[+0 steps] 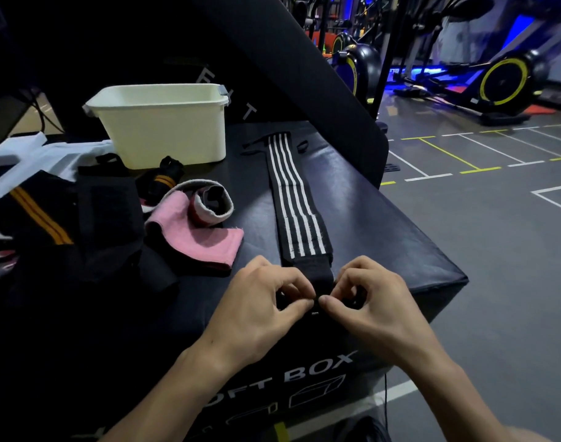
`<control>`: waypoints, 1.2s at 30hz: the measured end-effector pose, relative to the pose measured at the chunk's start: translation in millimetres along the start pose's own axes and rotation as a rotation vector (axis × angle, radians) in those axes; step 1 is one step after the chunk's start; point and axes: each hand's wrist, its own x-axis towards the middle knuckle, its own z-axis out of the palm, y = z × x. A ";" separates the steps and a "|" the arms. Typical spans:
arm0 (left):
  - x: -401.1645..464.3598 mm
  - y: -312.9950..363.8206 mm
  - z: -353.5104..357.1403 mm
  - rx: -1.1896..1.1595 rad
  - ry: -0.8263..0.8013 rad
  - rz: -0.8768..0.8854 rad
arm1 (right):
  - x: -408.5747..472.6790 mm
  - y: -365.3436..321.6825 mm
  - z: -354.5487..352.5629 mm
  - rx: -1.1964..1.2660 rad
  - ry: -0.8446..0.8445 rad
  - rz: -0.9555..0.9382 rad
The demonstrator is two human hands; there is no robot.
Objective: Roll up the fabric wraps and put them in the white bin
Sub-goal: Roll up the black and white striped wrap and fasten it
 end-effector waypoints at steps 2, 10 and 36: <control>0.3 -2.2 1.4 0.048 -0.006 0.032 | -0.1 -0.3 1.4 0.006 0.002 0.015; -0.6 -9.9 5.7 0.265 0.043 0.197 | -1.3 -2.3 0.3 0.038 -0.005 0.015; 8.7 -11.7 22.3 0.336 0.141 0.000 | 14.0 -7.7 -0.7 -0.280 -0.116 -0.059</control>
